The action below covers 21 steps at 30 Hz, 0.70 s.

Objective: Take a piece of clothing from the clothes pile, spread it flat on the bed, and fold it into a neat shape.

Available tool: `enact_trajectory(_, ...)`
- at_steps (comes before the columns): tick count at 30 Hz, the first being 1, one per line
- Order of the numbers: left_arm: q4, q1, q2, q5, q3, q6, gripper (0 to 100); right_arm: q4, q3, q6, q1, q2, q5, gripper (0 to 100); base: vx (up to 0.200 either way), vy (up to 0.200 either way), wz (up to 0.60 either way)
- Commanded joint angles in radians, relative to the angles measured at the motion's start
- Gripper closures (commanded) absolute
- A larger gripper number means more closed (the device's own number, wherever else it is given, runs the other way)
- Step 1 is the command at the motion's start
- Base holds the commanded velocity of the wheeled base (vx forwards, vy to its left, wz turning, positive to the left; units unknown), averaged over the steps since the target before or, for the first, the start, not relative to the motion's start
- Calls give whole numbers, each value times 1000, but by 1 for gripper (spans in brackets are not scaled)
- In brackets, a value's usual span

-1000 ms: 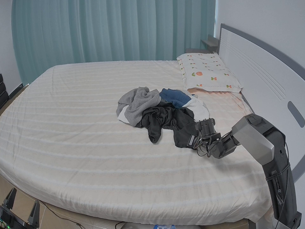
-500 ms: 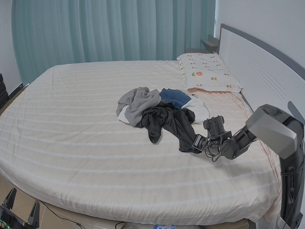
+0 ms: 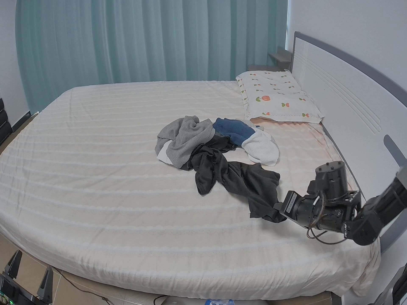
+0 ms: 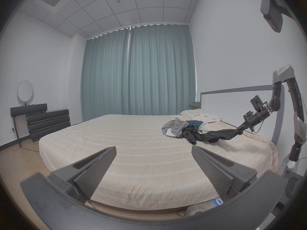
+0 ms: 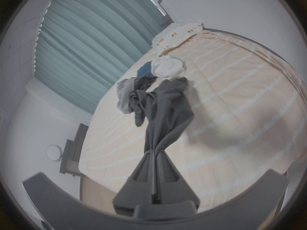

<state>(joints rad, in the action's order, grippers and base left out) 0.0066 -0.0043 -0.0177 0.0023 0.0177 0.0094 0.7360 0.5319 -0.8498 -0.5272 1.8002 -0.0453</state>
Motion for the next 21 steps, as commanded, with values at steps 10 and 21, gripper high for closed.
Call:
enact_trajectory(10,-43,-3,15,2,59,8,0,23,-115,12,-82,-257,-21,100,0,0,0)
enact_trajectory(21,-33,-71,-522,-206,375,-111,0,85,-87,43,-122,-262,-21,100,0,0,0)
